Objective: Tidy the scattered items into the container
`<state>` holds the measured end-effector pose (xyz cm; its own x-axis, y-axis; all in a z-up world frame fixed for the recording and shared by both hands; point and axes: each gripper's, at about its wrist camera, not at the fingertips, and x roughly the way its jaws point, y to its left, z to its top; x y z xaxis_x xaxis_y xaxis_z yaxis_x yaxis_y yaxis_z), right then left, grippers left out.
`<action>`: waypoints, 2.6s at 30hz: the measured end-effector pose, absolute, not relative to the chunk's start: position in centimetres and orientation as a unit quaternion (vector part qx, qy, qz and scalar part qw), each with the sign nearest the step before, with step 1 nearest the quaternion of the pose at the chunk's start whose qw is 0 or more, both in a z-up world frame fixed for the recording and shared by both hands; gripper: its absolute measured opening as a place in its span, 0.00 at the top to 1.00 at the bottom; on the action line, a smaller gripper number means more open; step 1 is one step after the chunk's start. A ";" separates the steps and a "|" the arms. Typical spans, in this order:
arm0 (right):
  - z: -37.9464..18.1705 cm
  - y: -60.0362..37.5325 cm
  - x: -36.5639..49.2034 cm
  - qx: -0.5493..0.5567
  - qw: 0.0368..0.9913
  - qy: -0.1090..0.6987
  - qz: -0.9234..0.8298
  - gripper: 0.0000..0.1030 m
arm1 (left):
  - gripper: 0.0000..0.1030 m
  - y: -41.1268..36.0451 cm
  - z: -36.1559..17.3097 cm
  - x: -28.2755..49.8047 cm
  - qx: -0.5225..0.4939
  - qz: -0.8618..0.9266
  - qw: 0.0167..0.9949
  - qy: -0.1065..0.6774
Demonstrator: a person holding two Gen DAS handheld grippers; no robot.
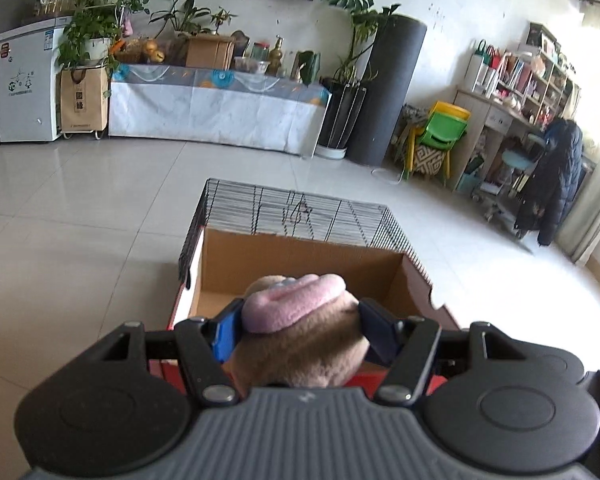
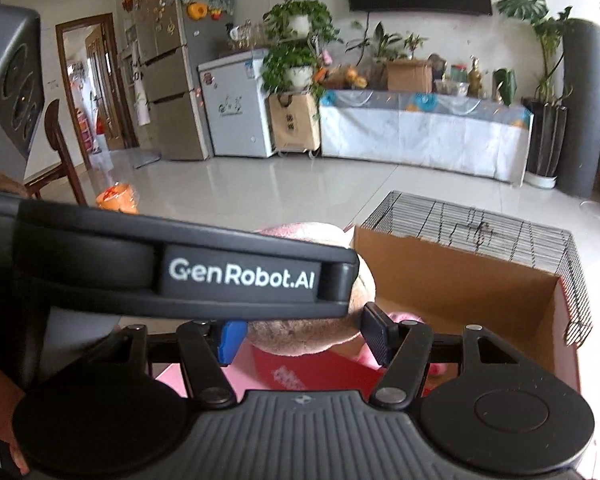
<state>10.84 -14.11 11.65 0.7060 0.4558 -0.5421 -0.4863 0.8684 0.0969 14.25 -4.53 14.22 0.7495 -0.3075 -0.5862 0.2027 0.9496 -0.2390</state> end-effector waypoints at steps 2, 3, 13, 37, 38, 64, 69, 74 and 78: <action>12.2 -14.4 11.1 -0.026 0.928 0.276 0.249 0.39 | 0.39 -5.0 14.8 14.7 -0.079 -0.143 0.935 0.315; 12.5 -14.6 11.2 -0.025 0.930 0.270 0.246 0.39 | 0.39 -5.2 15.0 15.0 -0.078 -0.147 0.936 0.309; 14.4 -16.1 13.2 -0.007 0.949 0.235 0.209 0.41 | 0.39 -7.2 15.8 17.3 -0.099 -0.164 0.941 0.278; 12.6 -19.2 17.2 -0.021 0.957 0.244 0.154 0.41 | 0.39 -10.0 12.2 22.3 -0.141 -0.202 0.920 0.304; 12.5 -19.3 17.3 -0.021 0.957 0.245 0.153 0.41 | 0.39 -10.1 12.1 22.4 -0.142 -0.203 0.919 0.306; 9.4 -22.0 20.1 0.010 0.942 0.317 0.110 0.51 | 0.40 -11.4 8.4 24.2 -0.150 -0.195 0.896 0.370; 9.4 -22.1 20.1 0.011 0.941 0.320 0.111 0.51 | 0.37 -10.7 8.6 24.3 -0.149 -0.183 0.897 0.374; 9.0 -21.8 20.1 0.005 0.937 0.331 0.115 0.51 | 0.37 -10.2 8.7 24.1 -0.149 -0.172 0.897 0.378; 8.6 -21.7 20.2 0.001 0.933 0.342 0.116 0.51 | 0.31 -10.0 8.4 23.9 -0.143 -0.165 0.897 0.384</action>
<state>20.17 -21.69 8.60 0.7395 0.2177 -0.6370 -0.2168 0.9729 0.0809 23.88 -10.02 8.45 0.6498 -0.4069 -0.6421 0.1864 0.9042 -0.3843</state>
